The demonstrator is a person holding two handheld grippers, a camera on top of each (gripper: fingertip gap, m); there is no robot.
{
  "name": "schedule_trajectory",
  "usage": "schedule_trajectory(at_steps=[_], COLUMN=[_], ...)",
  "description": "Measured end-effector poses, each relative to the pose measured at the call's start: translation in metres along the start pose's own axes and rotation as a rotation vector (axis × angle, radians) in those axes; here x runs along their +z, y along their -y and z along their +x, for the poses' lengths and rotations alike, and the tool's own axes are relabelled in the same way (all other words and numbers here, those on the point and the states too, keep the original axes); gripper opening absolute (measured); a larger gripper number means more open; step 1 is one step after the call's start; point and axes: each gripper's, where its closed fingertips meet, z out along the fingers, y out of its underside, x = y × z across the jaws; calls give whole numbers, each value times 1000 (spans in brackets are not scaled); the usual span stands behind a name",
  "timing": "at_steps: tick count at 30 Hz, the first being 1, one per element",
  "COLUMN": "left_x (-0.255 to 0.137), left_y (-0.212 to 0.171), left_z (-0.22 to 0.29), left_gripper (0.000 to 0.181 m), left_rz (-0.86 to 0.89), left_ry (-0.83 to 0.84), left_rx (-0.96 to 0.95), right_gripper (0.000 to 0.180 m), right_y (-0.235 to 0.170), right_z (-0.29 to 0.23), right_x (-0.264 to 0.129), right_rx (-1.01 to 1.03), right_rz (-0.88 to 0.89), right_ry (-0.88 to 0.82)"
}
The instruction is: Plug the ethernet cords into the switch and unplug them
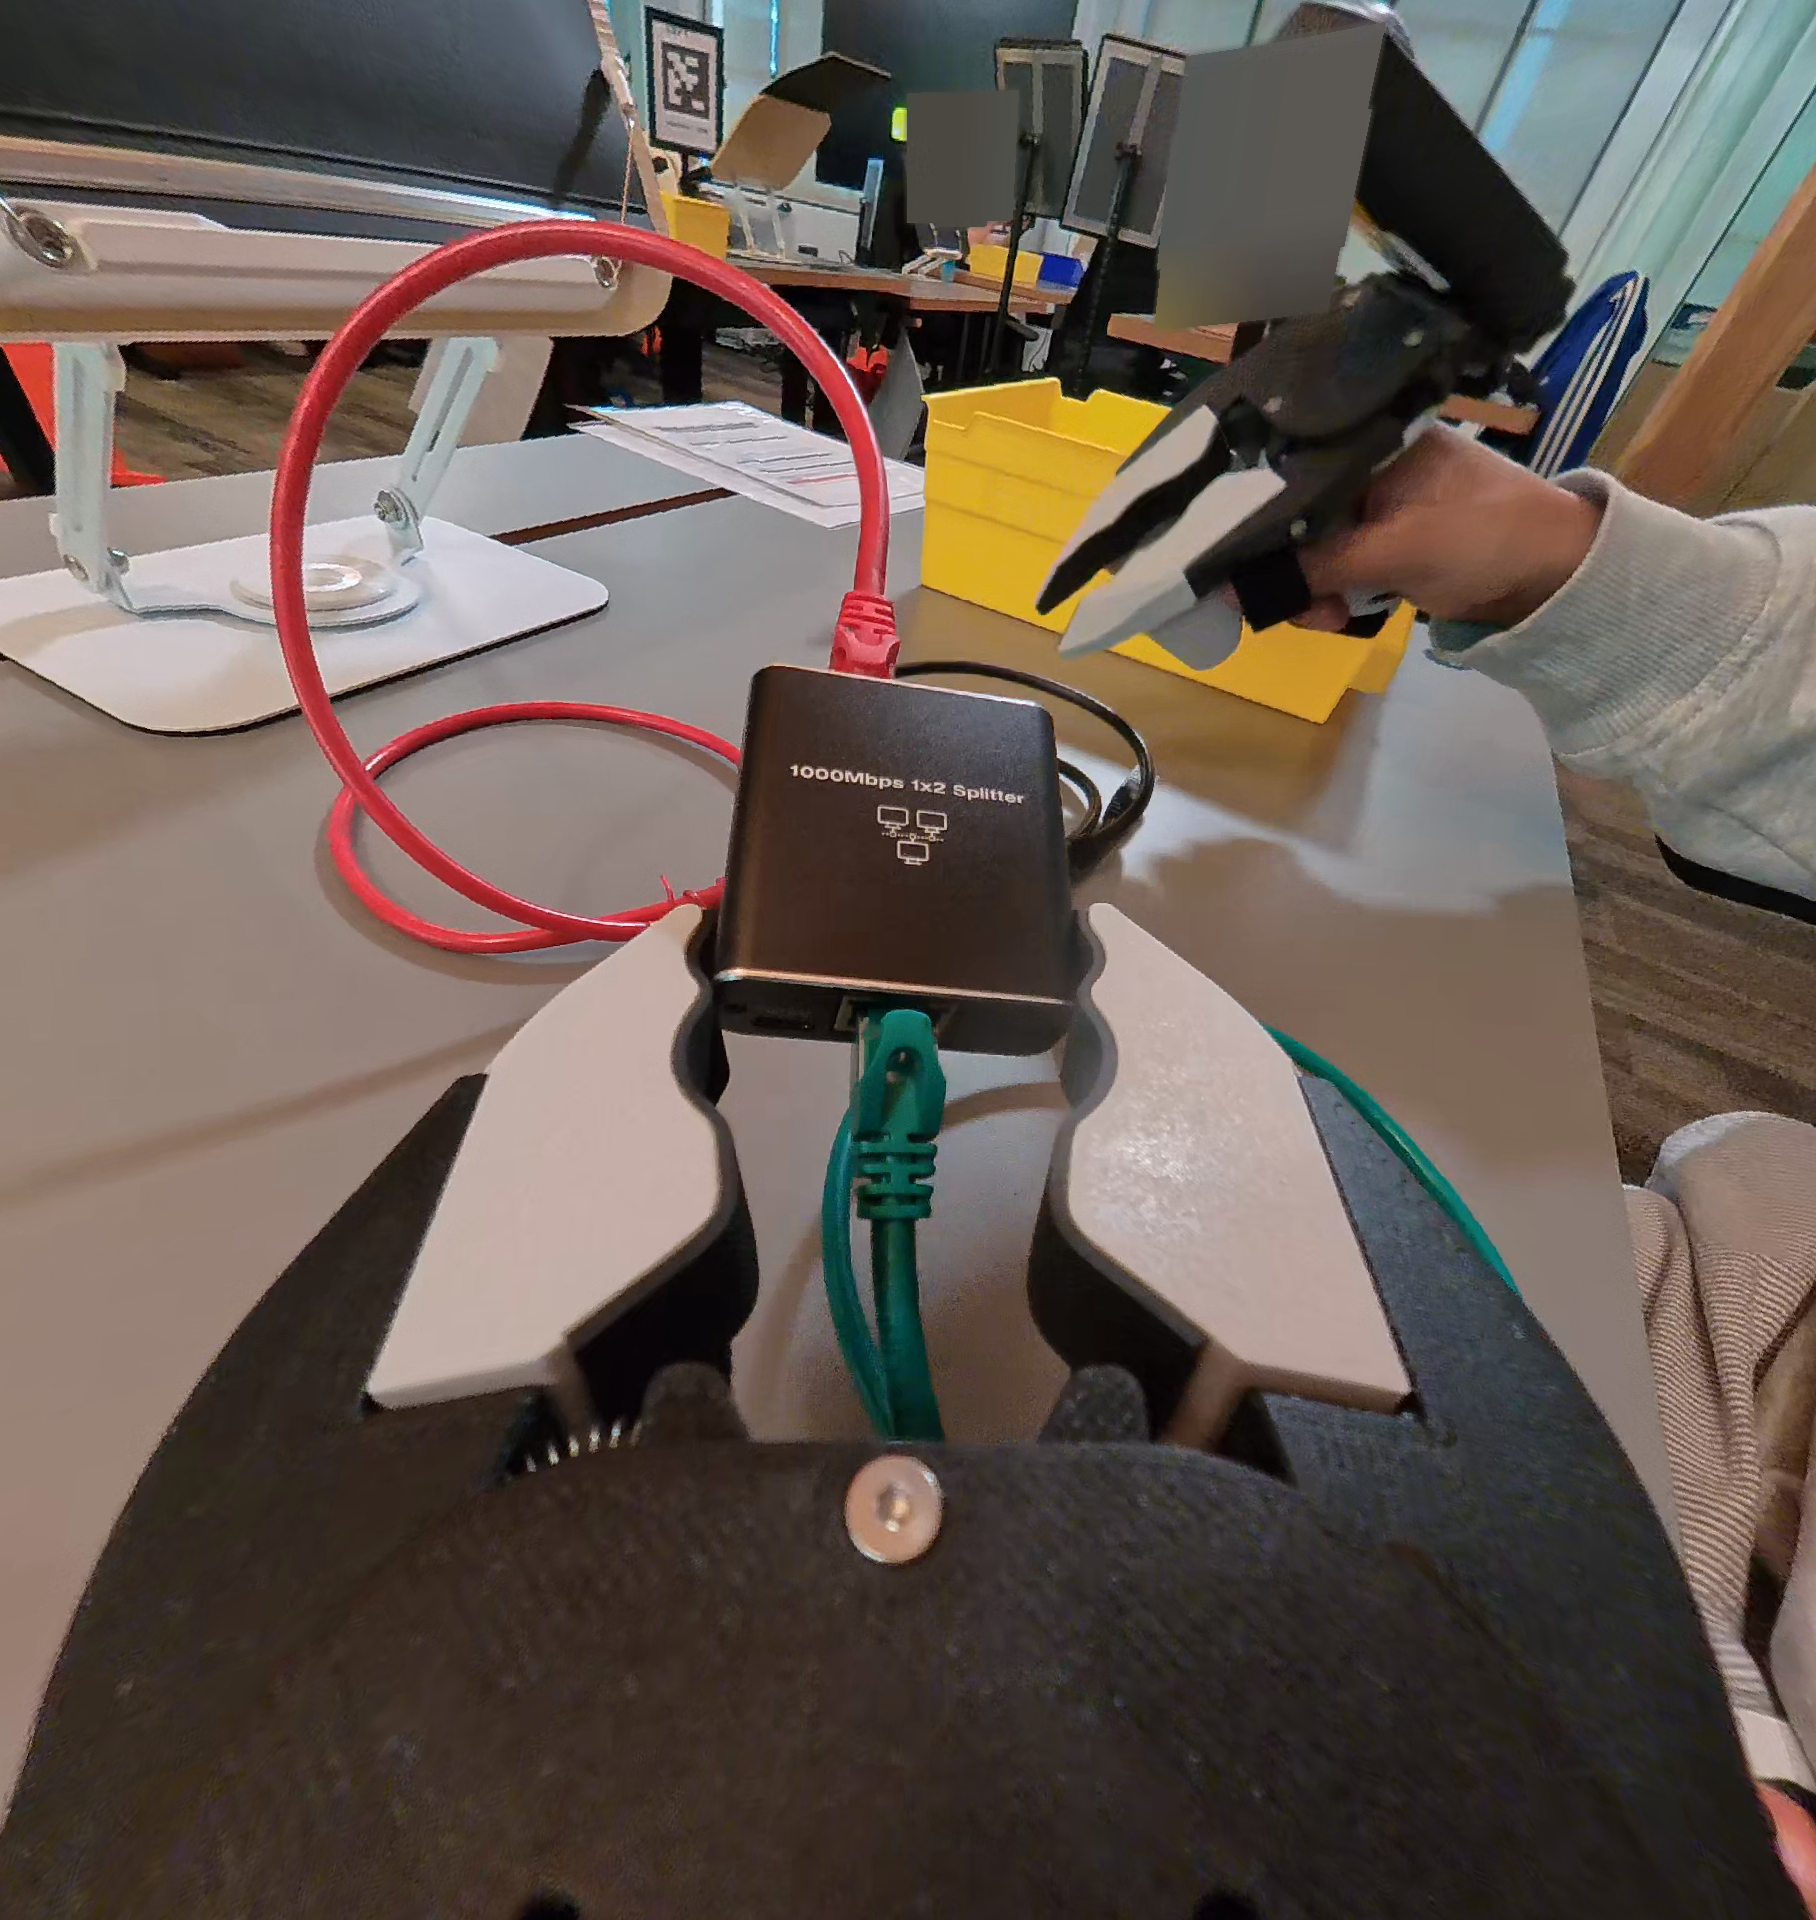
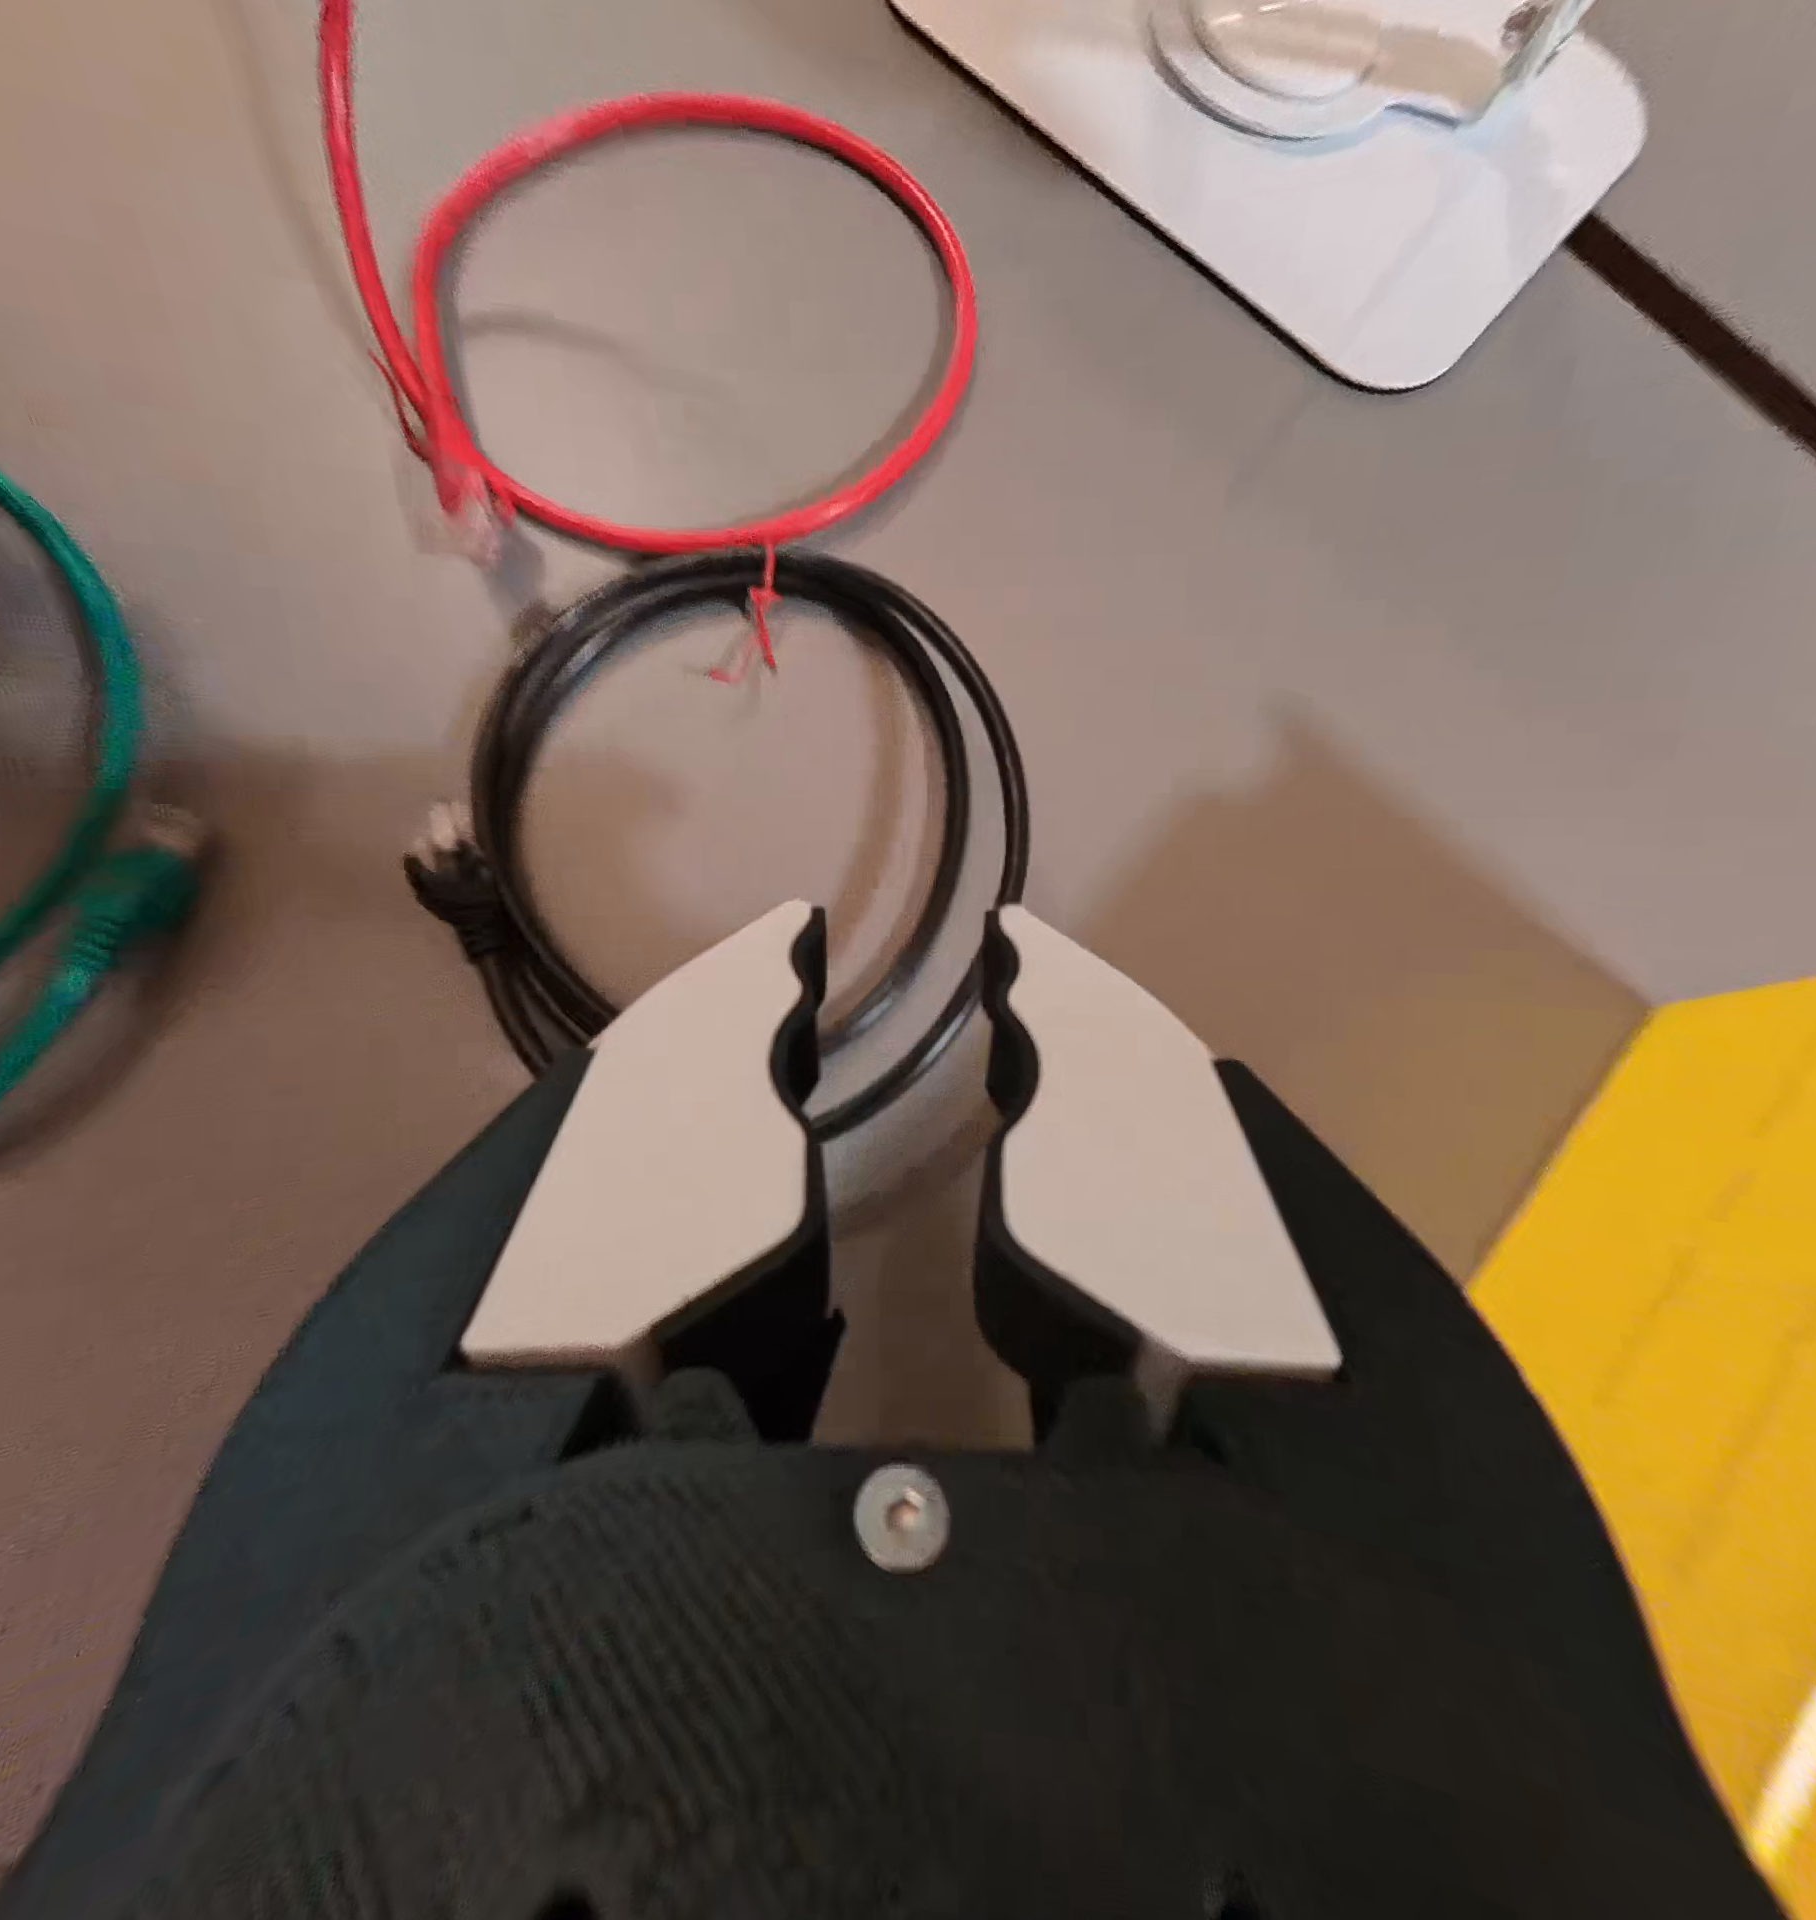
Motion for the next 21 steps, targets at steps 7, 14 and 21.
schedule_trajectory(at_steps=[7,14,21], left_x=[0,1,2], left_y=[0,-1,-2], left_z=[2,2,8], left_gripper=[62,62,62], left_rz=[-3,-10,-21], left_ry=[-13,-14,-32], left_rx=[-6,-5,30], right_gripper=[27,32,10], right_y=[2,-16,-14], right_z=[-82,-102,-91], right_x=[-3,21,26], right_rx=[-189,-403,-472], right_rz=[187,95,114], right_ry=[331,286,164])
